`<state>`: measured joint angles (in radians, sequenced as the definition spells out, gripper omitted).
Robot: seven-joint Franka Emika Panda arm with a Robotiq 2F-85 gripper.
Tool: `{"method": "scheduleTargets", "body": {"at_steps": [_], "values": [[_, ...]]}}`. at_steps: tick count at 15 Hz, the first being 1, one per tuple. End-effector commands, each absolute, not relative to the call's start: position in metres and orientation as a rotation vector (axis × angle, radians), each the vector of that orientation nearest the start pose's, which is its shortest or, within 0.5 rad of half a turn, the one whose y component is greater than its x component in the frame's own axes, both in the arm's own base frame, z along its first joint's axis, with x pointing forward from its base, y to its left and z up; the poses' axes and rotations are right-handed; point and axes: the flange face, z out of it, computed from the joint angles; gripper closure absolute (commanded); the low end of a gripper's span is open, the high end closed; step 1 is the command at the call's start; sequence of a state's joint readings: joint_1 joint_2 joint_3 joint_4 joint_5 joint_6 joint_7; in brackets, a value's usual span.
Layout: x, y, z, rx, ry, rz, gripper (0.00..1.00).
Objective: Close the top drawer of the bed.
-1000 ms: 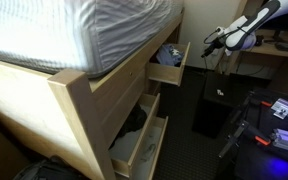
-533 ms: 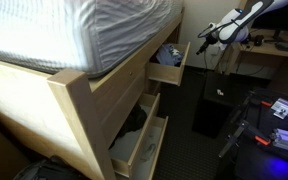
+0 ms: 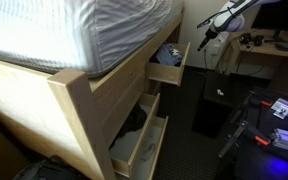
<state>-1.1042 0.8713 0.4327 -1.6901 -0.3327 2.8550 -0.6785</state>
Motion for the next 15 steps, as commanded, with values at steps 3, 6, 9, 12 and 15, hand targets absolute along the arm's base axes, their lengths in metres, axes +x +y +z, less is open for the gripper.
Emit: {"method": "scheduleTargets", "body": {"at_steps": [3, 6, 9, 12, 15], "values": [[0.481, -0.447, 0.102, -3.176, -0.165, -0.487, 0.0], [0.448, -0.445, 0.071, -3.174, -0.15, -0.443, 0.0], [0.46, -0.443, 0.058, -3.143, -0.097, -0.653, 0.0], [0.478, -0.422, 0.034, -3.089, -0.107, -0.674, 0.0], [0.483, -0.416, 0.019, -3.055, -0.134, -0.717, 0.0]]}}
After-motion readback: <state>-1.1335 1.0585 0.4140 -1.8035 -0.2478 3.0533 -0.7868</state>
